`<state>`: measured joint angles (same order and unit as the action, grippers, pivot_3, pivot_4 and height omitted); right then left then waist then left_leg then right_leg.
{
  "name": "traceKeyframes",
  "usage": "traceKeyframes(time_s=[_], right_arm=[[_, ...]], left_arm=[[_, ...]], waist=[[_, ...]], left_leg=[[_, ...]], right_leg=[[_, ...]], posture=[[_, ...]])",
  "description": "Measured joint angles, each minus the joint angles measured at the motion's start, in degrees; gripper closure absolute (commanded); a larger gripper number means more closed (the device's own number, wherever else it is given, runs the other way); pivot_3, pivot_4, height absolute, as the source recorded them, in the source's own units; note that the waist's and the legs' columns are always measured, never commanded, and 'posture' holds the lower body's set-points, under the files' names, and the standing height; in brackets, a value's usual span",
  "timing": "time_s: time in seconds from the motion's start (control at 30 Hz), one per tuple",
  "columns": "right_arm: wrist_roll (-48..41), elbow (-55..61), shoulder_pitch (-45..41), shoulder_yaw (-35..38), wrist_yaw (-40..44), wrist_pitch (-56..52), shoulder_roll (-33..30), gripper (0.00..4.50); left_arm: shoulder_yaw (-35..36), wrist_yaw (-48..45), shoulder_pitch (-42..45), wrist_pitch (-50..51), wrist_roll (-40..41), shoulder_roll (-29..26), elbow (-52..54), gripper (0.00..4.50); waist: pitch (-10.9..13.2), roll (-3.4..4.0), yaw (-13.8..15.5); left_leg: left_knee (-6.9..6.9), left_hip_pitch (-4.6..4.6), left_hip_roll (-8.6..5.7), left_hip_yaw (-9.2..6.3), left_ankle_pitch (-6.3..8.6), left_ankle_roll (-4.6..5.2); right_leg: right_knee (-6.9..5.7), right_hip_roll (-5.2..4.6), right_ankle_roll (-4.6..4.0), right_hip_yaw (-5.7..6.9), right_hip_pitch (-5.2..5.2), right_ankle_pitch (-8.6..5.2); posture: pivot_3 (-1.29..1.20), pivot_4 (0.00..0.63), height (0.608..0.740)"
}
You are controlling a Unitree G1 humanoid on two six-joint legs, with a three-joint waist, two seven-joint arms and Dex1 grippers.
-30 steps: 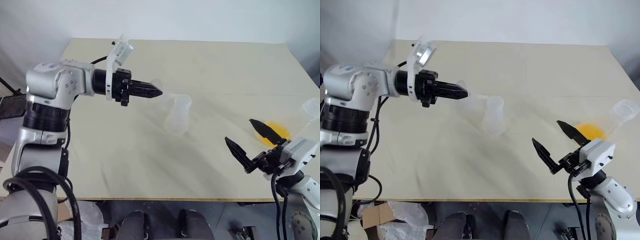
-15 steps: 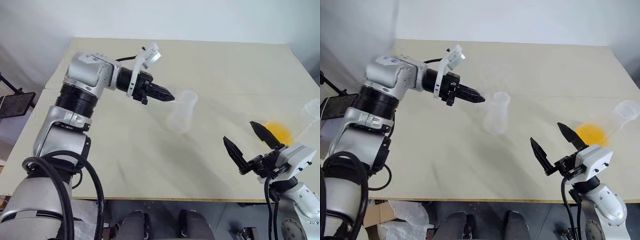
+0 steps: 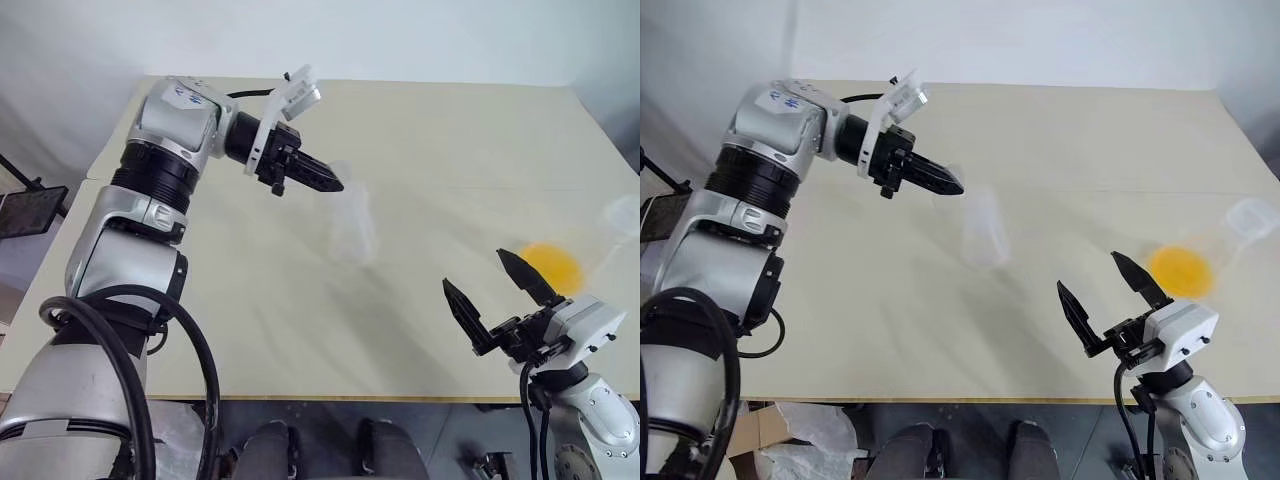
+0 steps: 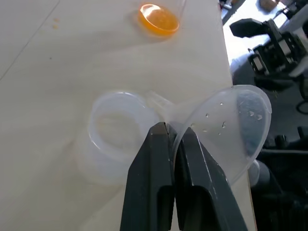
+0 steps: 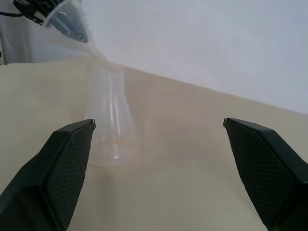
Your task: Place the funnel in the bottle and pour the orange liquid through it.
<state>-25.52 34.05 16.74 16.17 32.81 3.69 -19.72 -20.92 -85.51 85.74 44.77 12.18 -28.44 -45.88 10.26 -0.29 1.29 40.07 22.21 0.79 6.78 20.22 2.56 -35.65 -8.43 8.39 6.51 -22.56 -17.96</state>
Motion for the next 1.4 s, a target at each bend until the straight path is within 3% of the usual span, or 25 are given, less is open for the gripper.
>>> traceKeyframes(time_s=[0.53, 0.93, 1.4], right_arm=[[0.25, -0.39, -1.83, -0.32, 0.21, -0.04, -0.32, 0.0], [0.4, -0.4, -1.82, -1.03, 0.2, -0.07, -0.32, 0.0], [1.12, -0.83, -2.9, -2.22, 0.2, -0.1, -0.33, 0.0]], left_arm=[[3.03, 1.55, 0.59, -1.27, -2.52, 3.5, -3.27, 4.49], [4.1, 1.25, 3.16, -7.04, -6.35, 2.59, -8.95, 4.49], [3.72, -0.44, 3.23, -6.97, -8.12, 3.64, -8.38, 4.49]], waist=[[0.0, 0.0, -0.03], [0.0, -0.01, -0.07], [0.0, -0.01, -0.09]], left_leg=[[0.02, 0.01, 0.0, -0.03, 0.01, 0.02], [0.02, 0.01, -0.01, -0.02, 0.01, 0.02], [0.02, 0.01, -0.01, -0.03, 0.01, 0.02]], right_leg=[[-0.02, -0.01, 0.0, 0.01, 0.01, 0.0], [-0.03, -0.01, 0.0, 0.01, 0.01, 0.0], [-0.05, -0.01, 0.0, 0.02, 0.0, 0.0]], posture=[[0.0, 0.15, 0.74], [0.0, 0.15, 0.74], [0.0, 0.15, 0.74]])
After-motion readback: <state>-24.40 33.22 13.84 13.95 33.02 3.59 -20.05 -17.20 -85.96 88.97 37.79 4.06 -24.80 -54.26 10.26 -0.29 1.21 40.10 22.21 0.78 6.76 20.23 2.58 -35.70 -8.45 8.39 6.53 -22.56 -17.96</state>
